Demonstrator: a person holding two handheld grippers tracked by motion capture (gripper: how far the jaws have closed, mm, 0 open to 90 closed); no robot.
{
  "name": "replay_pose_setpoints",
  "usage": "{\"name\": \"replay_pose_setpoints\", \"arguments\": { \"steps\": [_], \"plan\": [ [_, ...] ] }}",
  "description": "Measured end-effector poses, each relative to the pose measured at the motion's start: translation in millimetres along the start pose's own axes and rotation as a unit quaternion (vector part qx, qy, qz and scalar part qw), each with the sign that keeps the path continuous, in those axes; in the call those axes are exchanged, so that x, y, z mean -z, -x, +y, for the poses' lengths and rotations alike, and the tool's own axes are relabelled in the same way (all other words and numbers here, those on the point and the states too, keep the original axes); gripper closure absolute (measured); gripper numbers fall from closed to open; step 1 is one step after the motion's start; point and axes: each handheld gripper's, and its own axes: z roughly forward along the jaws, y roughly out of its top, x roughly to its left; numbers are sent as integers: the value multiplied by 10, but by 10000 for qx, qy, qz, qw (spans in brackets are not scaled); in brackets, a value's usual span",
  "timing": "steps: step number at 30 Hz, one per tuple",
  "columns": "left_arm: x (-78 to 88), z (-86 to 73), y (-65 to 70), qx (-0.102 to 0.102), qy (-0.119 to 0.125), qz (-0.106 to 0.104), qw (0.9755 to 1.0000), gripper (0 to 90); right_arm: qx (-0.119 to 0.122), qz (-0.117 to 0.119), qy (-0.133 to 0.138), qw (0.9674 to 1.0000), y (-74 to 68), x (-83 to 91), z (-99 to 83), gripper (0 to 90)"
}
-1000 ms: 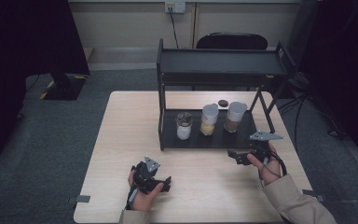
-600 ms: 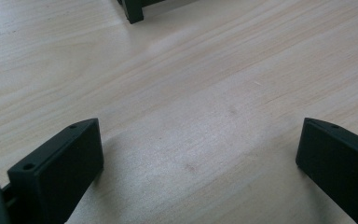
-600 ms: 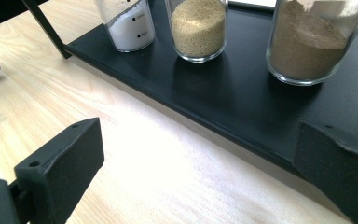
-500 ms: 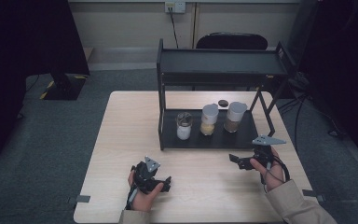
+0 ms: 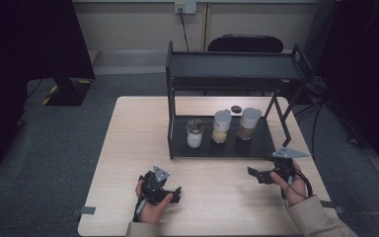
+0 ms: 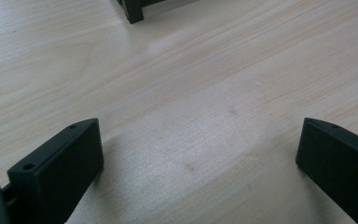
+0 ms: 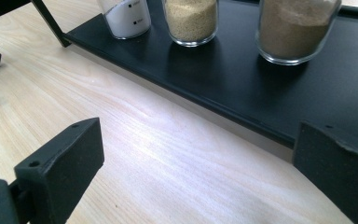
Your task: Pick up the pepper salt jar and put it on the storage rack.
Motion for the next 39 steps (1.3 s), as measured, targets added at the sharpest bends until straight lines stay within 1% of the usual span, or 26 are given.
{"name": "replay_pose_setpoints", "arguments": {
  "steps": [12, 23, 39],
  "plan": [
    [-1, -2, -1, -1, 7, -1, 10000, 0, 1, 5, -24, 10000, -6, 53, -78, 12],
    [-1, -2, -1, 0, 7, -1, 10000, 0, 79, 45, -65, 9999, -22, 87, -133, 12],
    [-1, -2, -1, -2, 7, 0, 10000, 0, 212, 88, -214, 9995, -24, 167, -249, 12]
  ]
}}
